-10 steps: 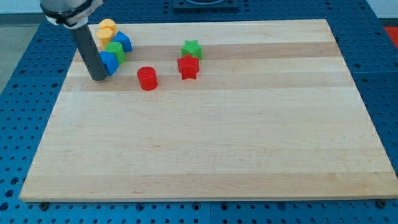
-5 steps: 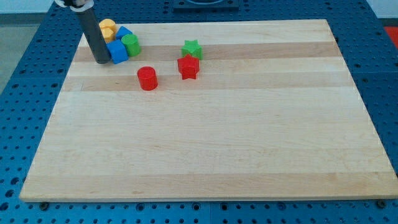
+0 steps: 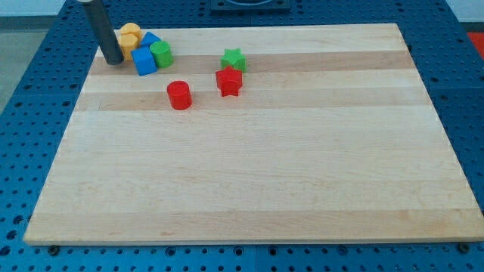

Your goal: Place the blue cube towards the bottom left side of the green star

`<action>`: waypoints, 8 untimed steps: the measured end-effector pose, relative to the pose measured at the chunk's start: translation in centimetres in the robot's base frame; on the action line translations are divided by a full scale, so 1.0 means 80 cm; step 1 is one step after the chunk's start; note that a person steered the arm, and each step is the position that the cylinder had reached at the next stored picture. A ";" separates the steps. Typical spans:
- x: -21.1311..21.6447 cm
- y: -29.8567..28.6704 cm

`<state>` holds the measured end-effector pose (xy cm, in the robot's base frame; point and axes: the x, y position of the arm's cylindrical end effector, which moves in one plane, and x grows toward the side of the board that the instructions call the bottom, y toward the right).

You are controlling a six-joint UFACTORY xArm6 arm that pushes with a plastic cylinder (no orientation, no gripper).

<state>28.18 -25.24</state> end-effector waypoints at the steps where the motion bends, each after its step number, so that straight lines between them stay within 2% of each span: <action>1: 0.000 0.016; 4: 0.027 0.091; 6: 0.026 0.172; 7: 0.017 0.179; 8: 0.014 0.156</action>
